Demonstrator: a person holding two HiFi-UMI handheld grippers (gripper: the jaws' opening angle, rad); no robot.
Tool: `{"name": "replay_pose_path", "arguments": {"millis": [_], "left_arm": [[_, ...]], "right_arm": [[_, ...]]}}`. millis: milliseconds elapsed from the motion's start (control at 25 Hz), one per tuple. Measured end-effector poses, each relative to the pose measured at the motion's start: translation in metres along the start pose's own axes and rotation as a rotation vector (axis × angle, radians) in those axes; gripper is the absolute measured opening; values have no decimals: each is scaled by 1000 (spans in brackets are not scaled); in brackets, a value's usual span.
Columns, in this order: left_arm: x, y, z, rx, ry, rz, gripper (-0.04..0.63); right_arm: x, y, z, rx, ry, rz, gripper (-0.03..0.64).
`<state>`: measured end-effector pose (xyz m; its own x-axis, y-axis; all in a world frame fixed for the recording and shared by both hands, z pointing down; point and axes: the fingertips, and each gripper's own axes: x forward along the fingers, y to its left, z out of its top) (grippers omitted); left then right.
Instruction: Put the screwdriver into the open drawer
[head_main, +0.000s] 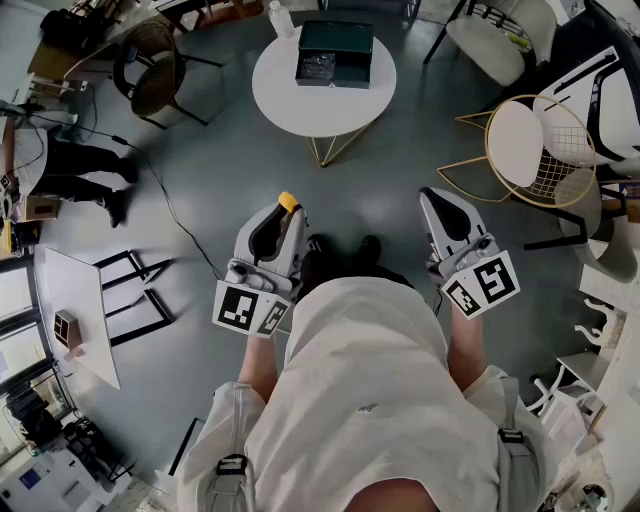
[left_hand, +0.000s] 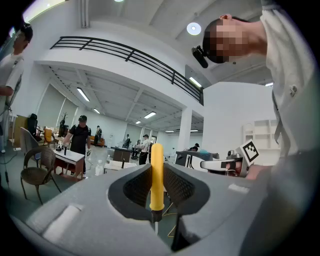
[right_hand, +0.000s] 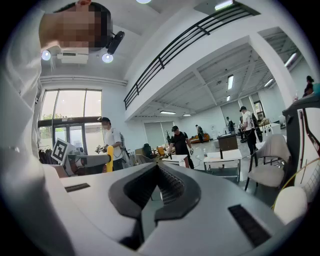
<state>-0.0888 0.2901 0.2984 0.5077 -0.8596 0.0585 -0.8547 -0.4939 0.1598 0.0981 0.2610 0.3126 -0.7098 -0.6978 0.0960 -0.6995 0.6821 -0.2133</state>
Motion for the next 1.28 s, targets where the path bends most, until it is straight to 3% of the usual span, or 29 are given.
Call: {"name": "replay_pose_path", "arguments": {"millis": [560,1280], "left_arm": [[18,-24,-6,17,32,-21,78],[15,-22,-11,20,85,23,78]], "right_arm": [[-28,-20,-3,29,-20,-32,5],[-17,-26,-23,101,20,0,6]]}}
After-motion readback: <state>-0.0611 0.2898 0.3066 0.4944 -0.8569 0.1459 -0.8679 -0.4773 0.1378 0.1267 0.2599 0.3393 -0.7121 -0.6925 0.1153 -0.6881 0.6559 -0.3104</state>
